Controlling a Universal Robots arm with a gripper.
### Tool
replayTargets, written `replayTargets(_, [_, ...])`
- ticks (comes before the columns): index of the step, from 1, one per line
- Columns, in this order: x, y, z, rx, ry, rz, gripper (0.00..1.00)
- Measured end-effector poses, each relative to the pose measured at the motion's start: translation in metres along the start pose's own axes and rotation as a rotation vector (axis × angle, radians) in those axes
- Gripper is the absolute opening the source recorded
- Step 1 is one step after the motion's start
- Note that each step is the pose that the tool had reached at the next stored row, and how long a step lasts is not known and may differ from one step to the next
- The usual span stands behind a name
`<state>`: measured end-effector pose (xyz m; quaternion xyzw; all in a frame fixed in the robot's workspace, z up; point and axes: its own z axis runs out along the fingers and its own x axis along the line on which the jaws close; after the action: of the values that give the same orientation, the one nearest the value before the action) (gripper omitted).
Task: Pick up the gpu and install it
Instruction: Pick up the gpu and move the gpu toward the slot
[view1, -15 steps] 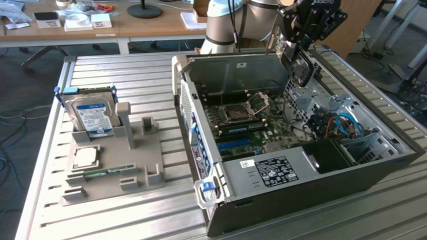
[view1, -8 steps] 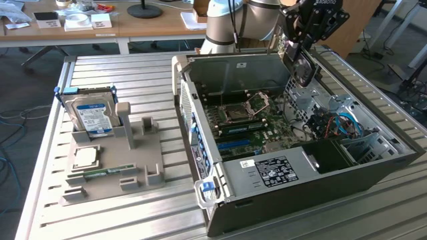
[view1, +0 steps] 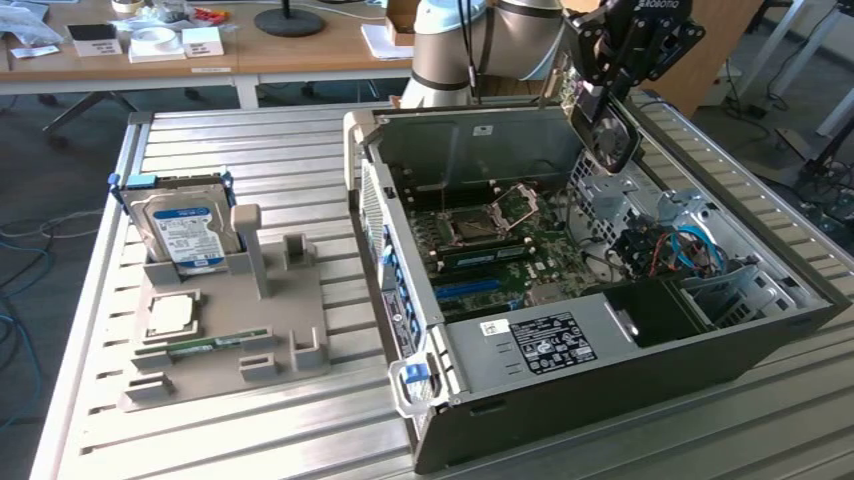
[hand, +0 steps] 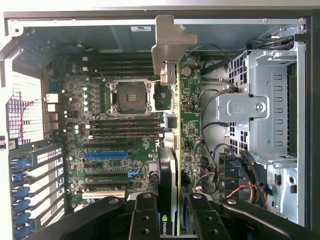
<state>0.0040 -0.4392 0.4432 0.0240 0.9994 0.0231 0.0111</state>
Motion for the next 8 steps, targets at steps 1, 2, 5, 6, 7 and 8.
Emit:
replayTargets(1, [0.0, 0.0, 0.0, 0.0, 0.0, 0.0, 0.27])
replayTargets(2, [0.0, 0.0, 0.0, 0.0, 0.0, 0.0, 0.27])
replayTargets(5, [0.0, 0.0, 0.0, 0.0, 0.0, 0.0, 0.27])
replayTargets(6, [0.0, 0.0, 0.0, 0.0, 0.0, 0.0, 0.27])
replayTargets(7, [0.0, 0.0, 0.0, 0.0001, 0.0, 0.0, 0.27])
replayTargets(8, [0.0, 0.0, 0.0, 0.0, 0.0, 0.0, 0.27])
